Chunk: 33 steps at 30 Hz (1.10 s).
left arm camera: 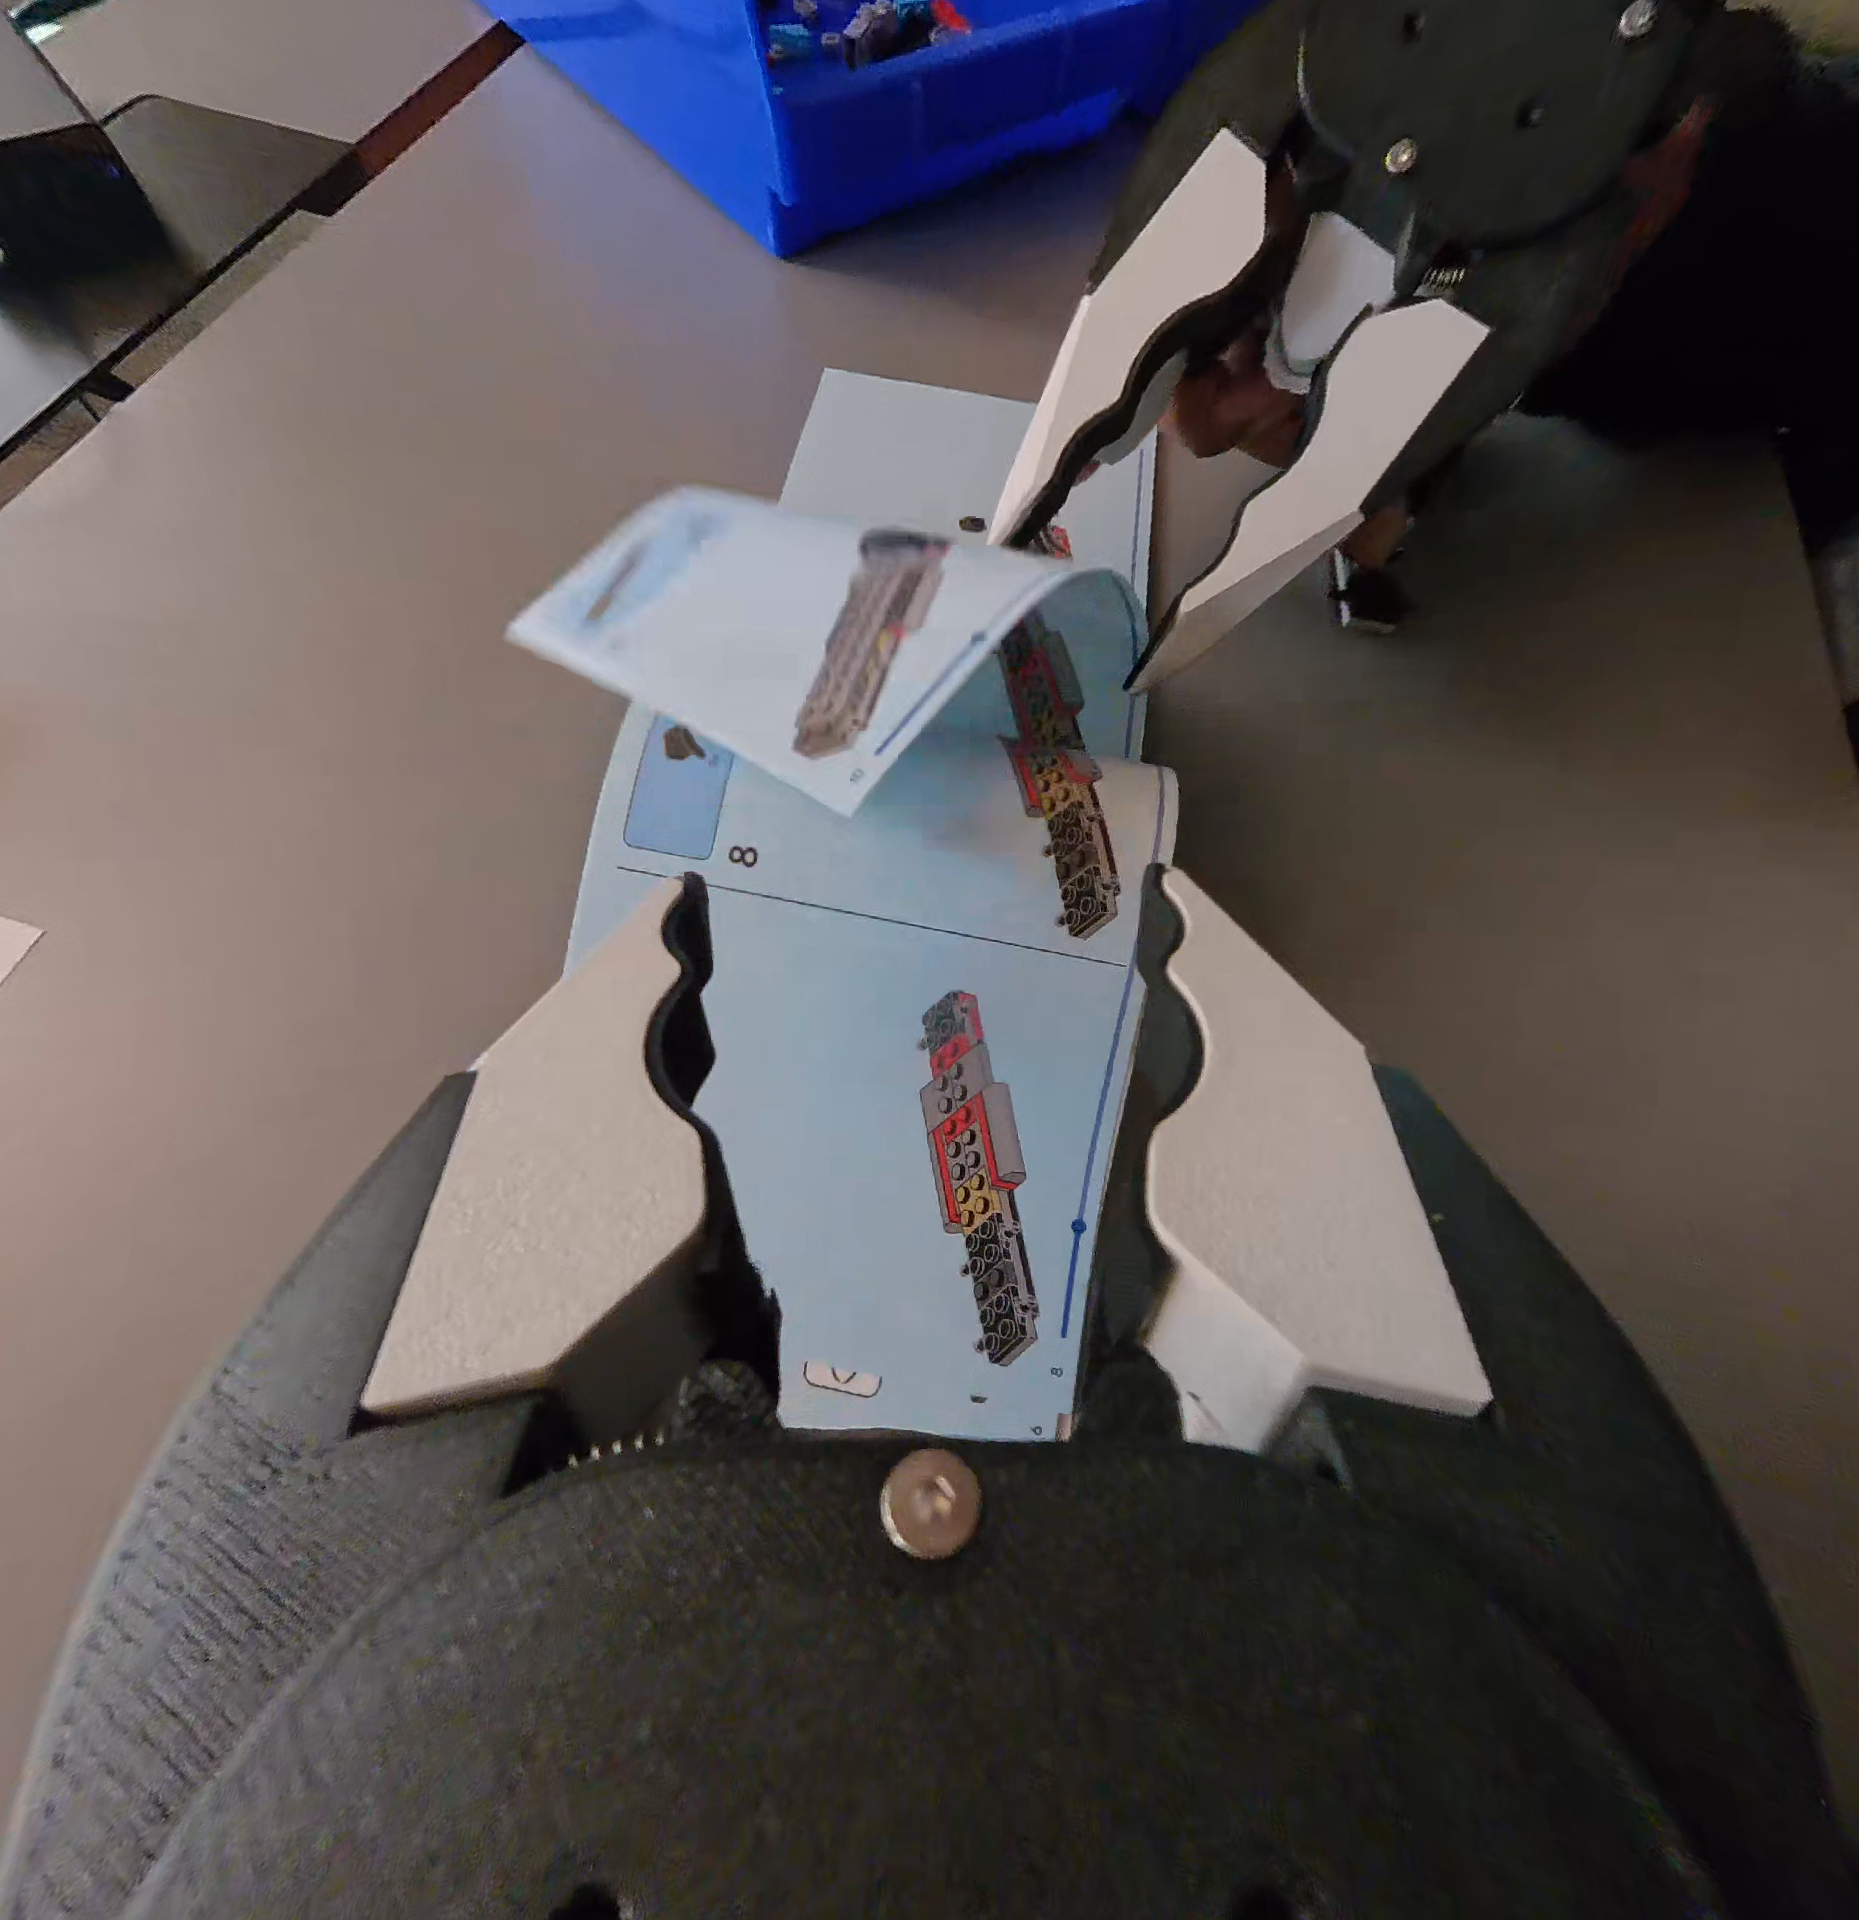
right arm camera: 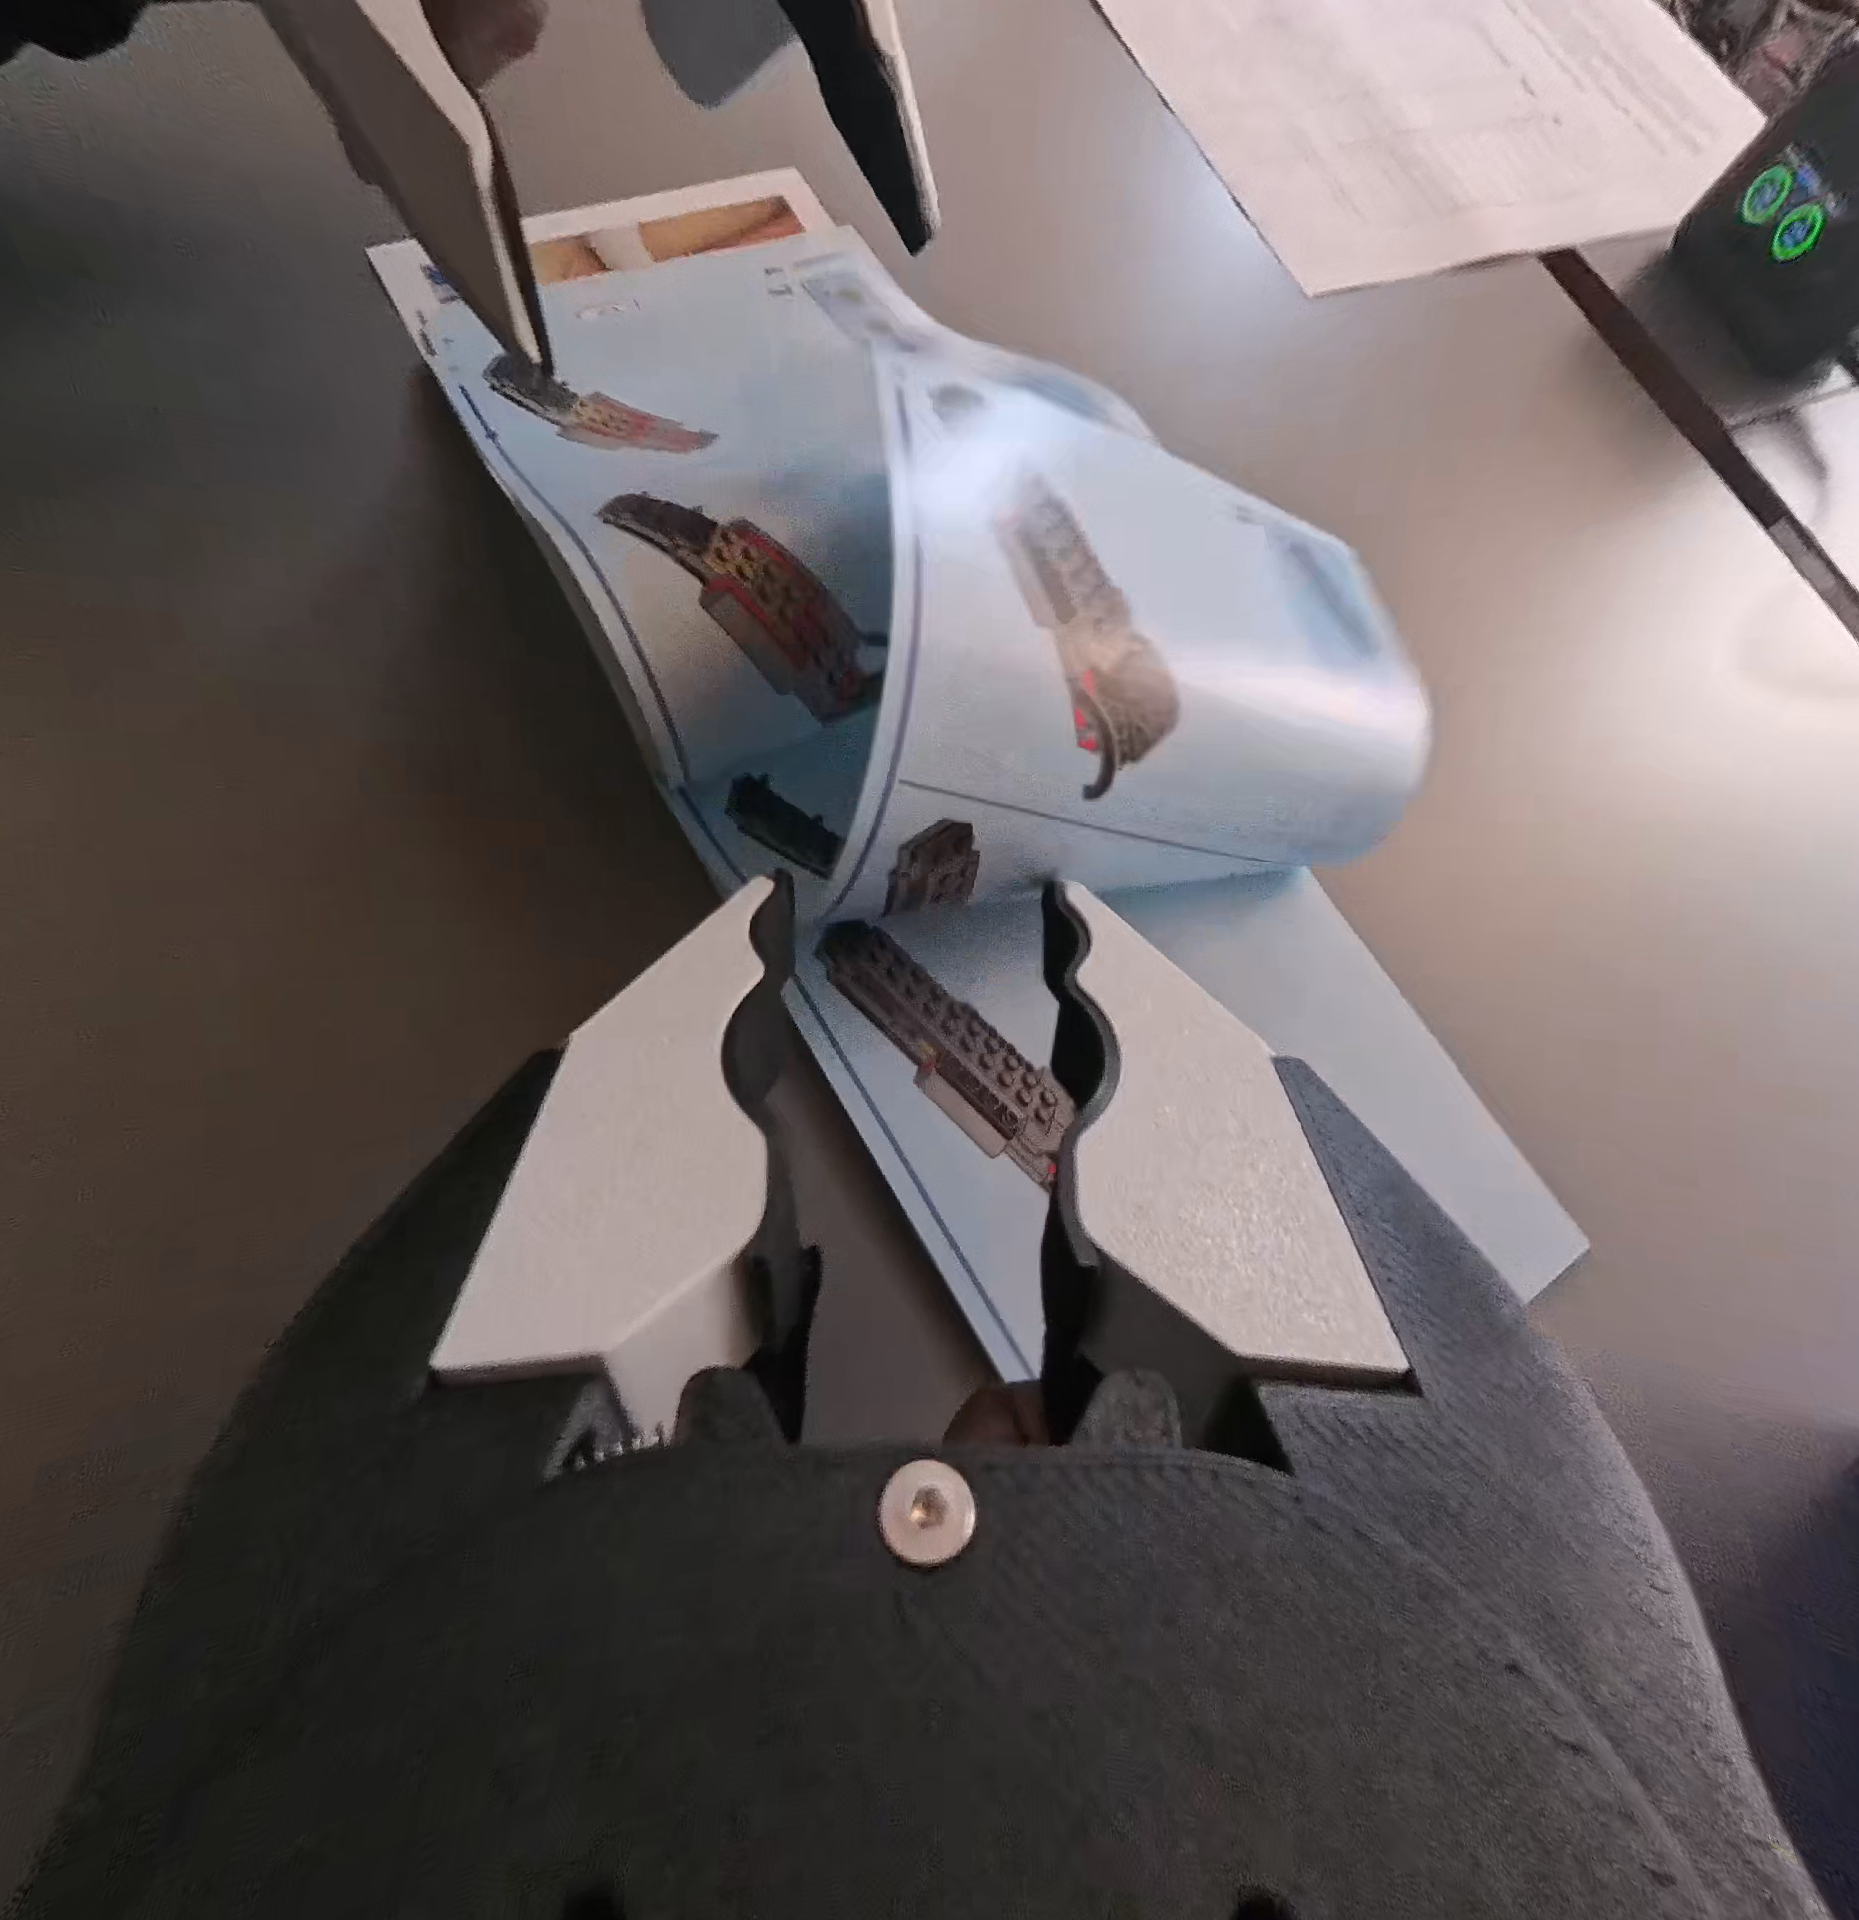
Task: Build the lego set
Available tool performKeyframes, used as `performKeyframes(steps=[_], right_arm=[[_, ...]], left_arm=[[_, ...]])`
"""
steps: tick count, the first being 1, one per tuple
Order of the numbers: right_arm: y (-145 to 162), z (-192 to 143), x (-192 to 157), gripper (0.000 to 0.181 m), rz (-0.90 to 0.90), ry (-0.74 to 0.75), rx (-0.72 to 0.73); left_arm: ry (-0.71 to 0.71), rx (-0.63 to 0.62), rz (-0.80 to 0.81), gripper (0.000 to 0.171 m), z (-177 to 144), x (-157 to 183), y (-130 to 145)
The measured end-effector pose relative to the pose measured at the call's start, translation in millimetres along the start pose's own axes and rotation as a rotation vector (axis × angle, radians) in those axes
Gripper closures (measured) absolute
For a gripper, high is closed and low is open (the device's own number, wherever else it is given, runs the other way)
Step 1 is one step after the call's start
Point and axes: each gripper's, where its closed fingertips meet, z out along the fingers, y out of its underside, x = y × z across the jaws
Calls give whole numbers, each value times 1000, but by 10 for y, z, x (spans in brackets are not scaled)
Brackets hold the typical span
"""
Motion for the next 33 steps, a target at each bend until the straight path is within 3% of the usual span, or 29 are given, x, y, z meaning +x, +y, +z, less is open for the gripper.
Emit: performKeyframes(steps=[21, 33], right_arm=[[370, -373, 223, 129, 160, -38, -73], [520, -513, 359, 130, 138, 0, -113]], left_arm=[[-15, -4, -14, 89, -37, -59, 66], [-7, -13, -22, 89, 10, -69, 107]])
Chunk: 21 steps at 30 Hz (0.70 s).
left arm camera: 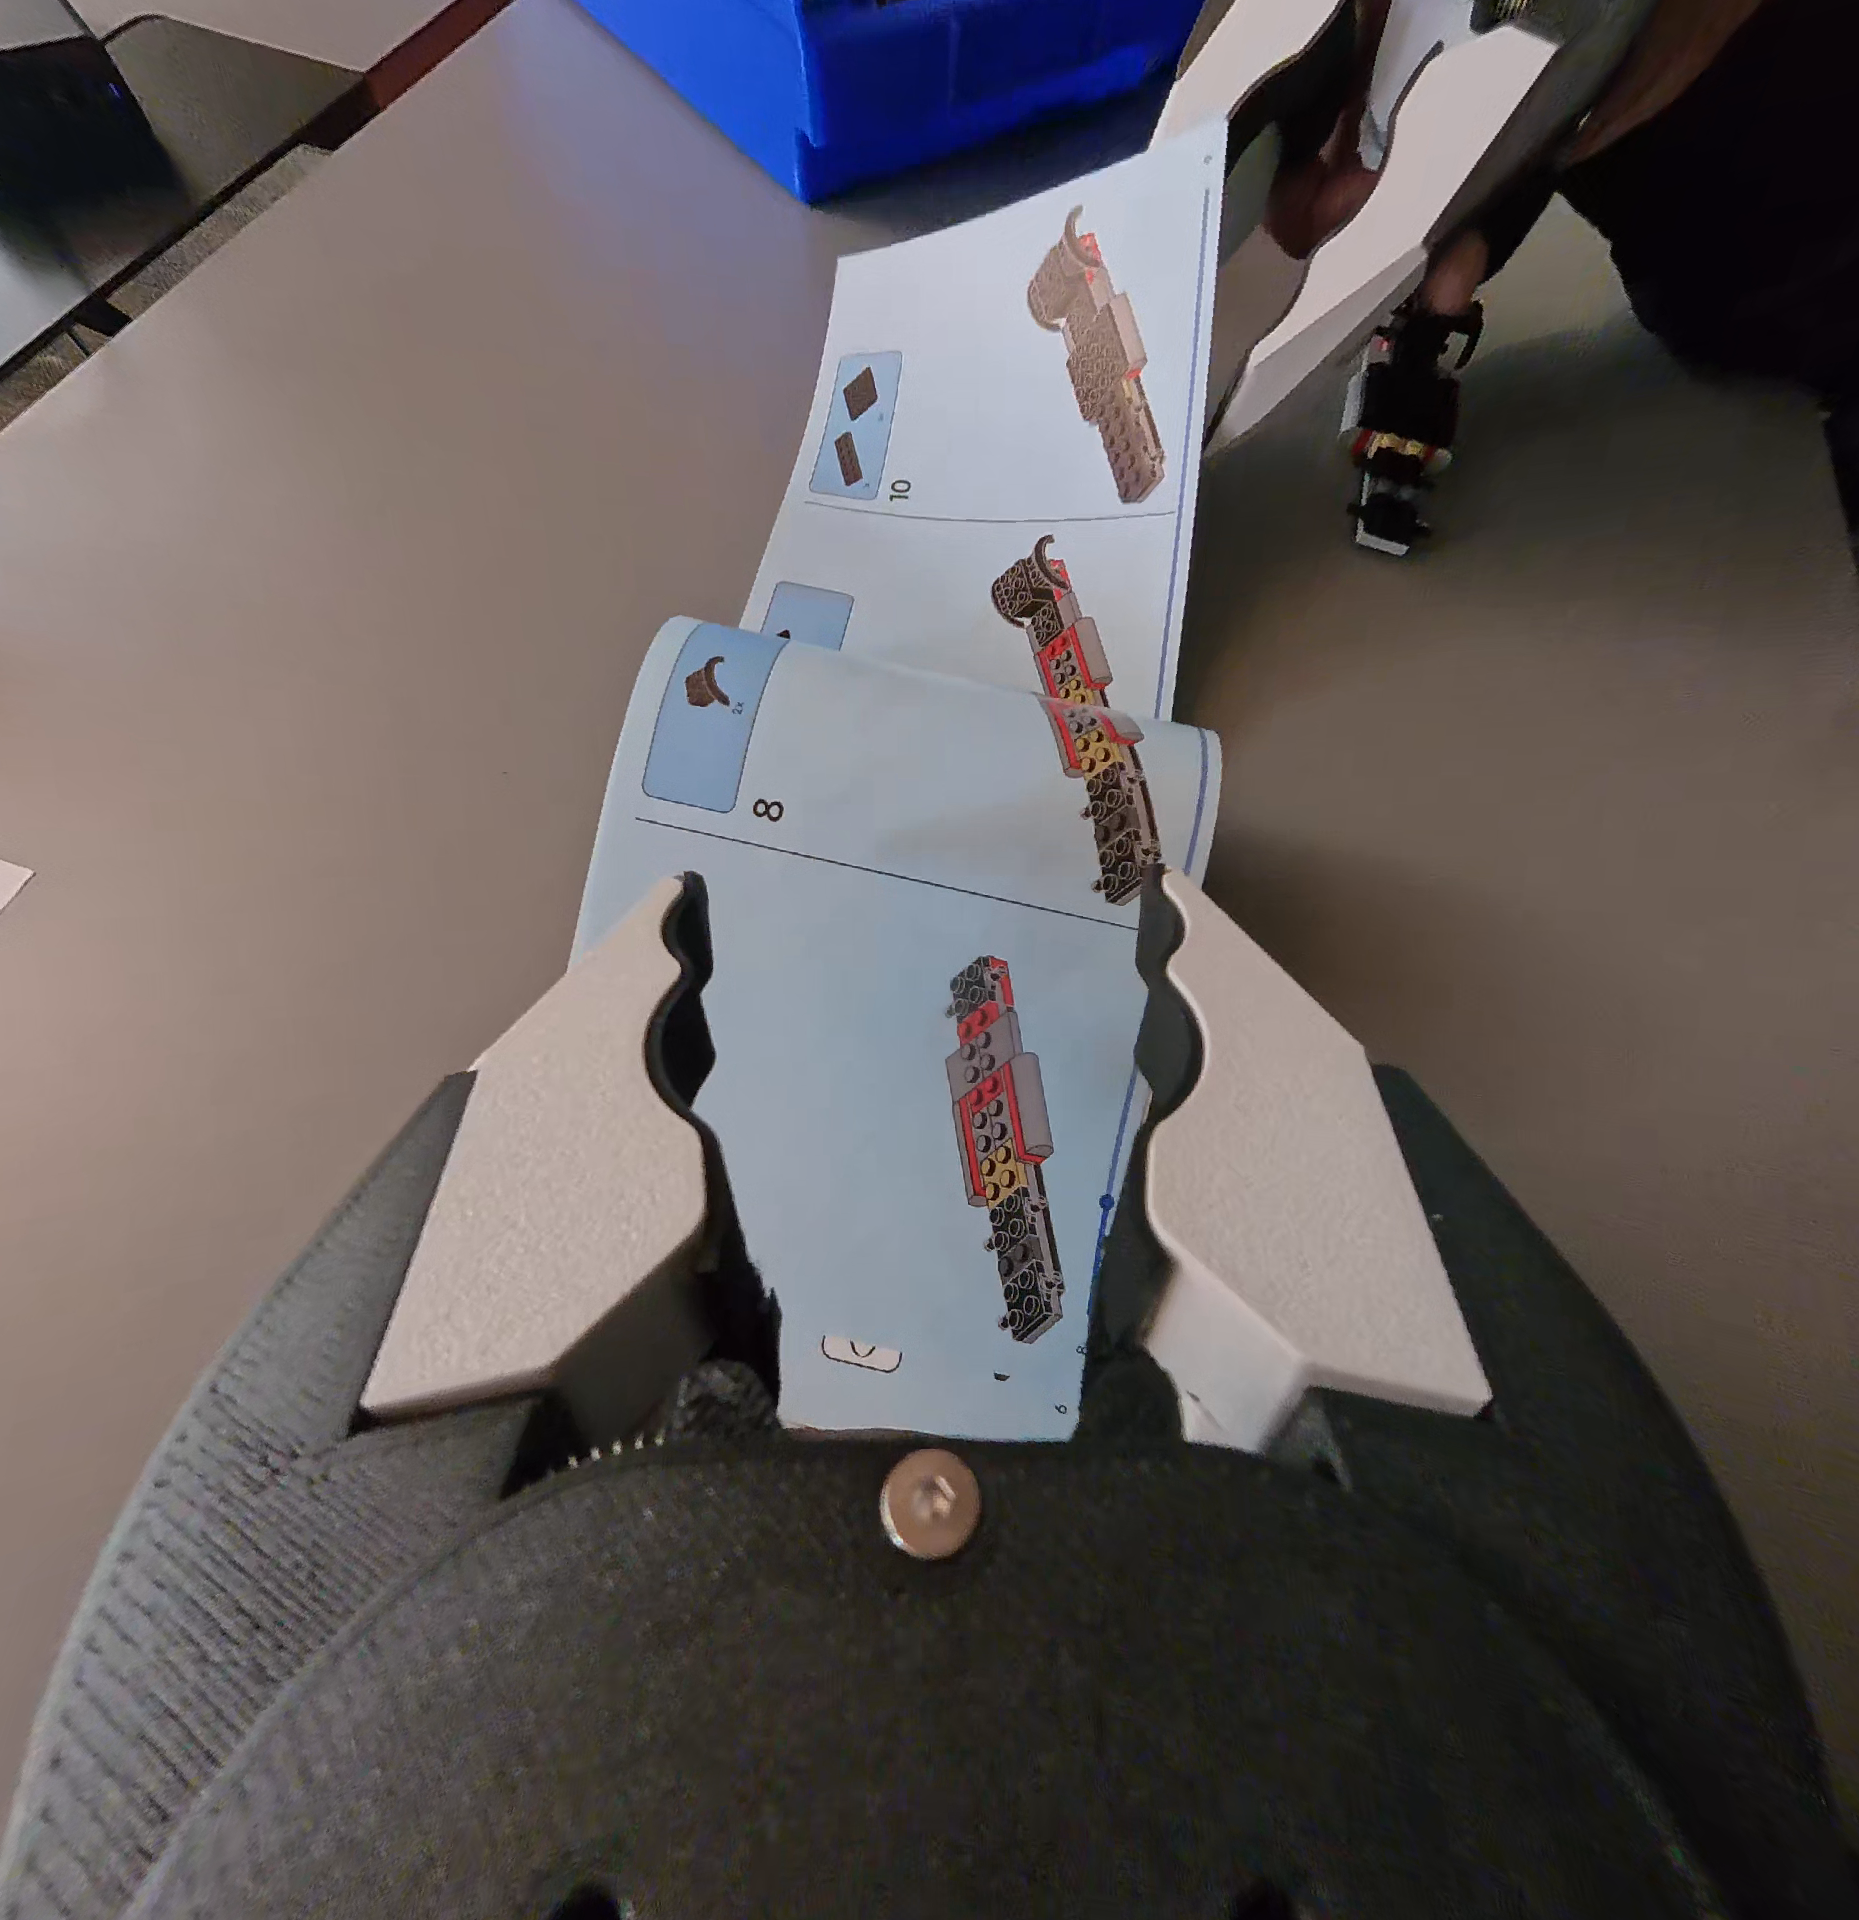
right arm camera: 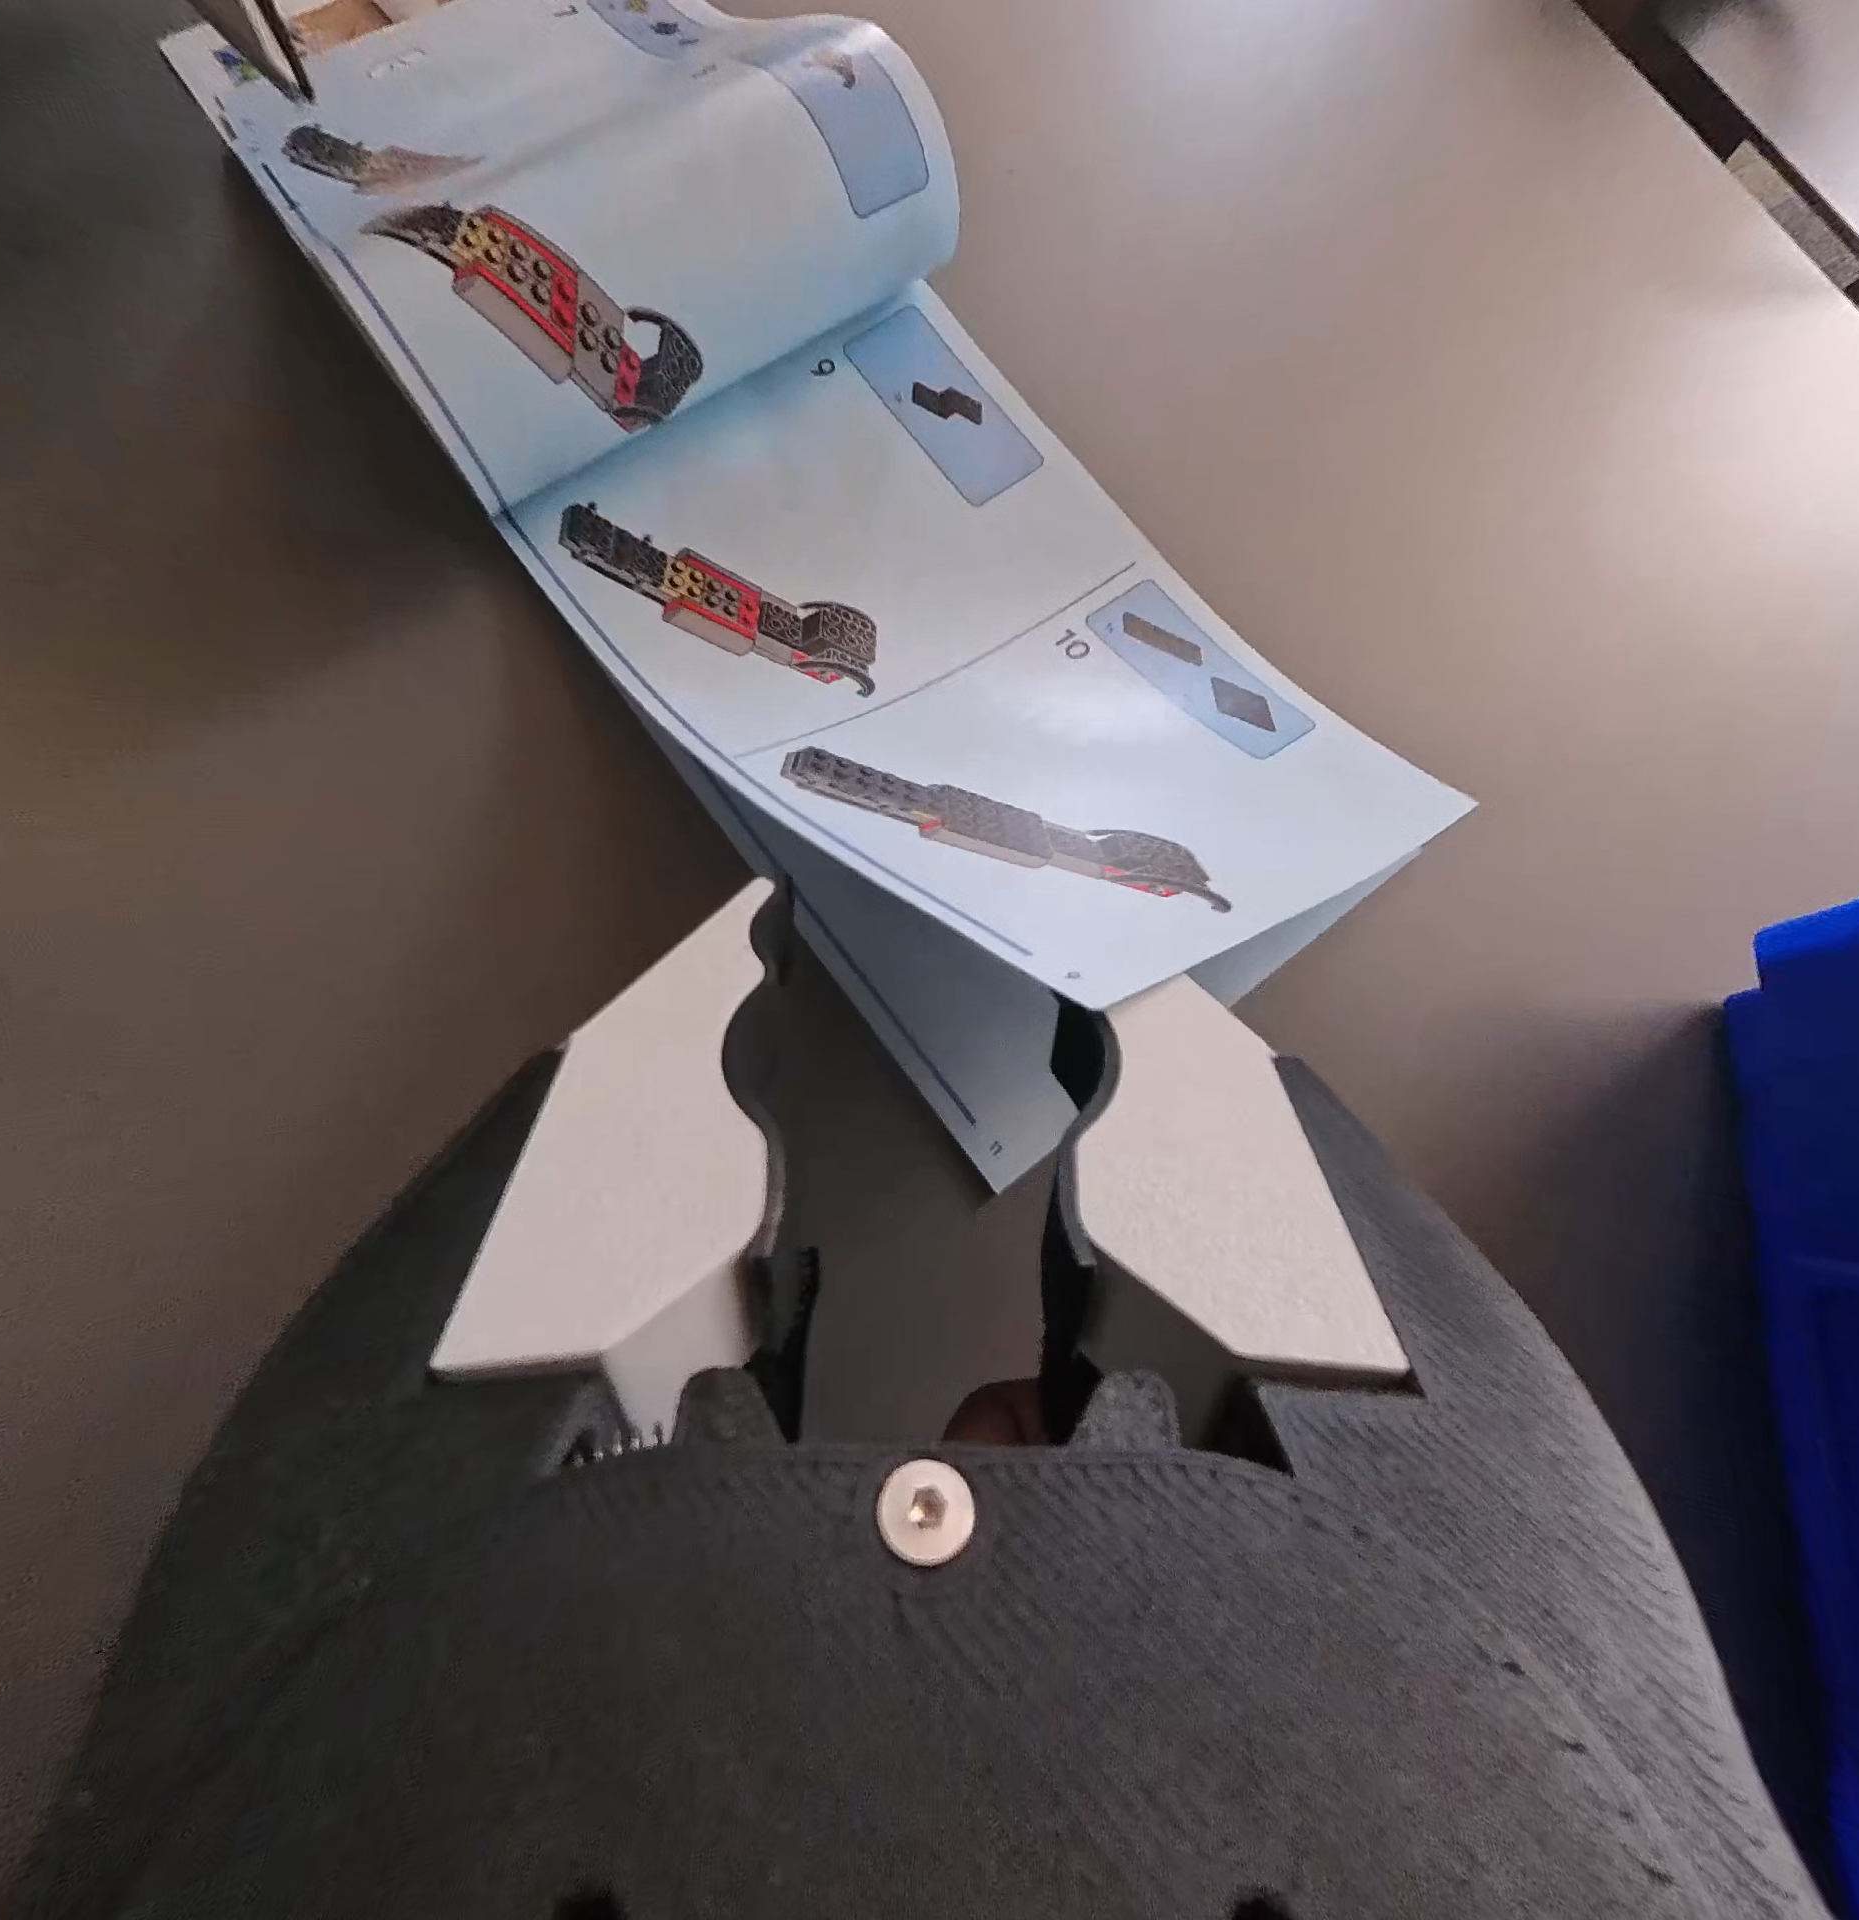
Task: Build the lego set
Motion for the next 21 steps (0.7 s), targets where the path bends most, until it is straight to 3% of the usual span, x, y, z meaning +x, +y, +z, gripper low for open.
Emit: performKeyframes(steps=[15, 21], right_arm=[[253, -101, 301, 130, -2, 90, -70], [378, -374, 449, 130, 8, 134, -22]], left_arm=[[-24, 13, 2, 89, -7, -60, 2], [-58, 47, -4, 89, -16, -140, 1]])
